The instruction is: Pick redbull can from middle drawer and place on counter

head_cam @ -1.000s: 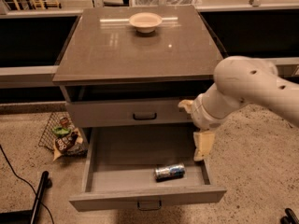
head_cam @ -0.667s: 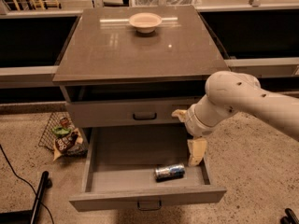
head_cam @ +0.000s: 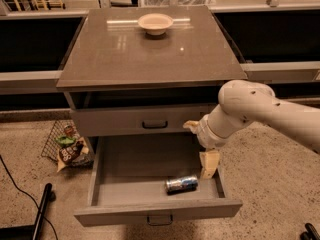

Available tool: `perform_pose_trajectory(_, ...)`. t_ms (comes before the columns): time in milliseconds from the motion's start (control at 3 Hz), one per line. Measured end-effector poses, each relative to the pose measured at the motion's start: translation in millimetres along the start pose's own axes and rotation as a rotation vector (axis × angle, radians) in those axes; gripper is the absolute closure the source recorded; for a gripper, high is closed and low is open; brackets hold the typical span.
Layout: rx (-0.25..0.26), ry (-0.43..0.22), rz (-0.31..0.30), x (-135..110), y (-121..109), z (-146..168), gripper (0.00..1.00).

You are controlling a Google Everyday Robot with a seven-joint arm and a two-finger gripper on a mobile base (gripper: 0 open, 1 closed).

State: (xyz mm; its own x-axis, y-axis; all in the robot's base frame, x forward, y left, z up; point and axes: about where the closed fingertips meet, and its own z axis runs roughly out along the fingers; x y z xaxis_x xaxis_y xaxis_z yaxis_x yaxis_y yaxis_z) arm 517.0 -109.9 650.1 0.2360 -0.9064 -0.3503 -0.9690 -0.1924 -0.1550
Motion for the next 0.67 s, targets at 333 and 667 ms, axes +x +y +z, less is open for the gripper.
perform_pose_trajectory(333, -0.031, -0.009, -0.002, 15.9, 3.2, 39.6, 0.00)
perform_pose_trajectory(667, -0.064, -0.002, 0.005, 32.6, 2.8, 83.0, 0.00)
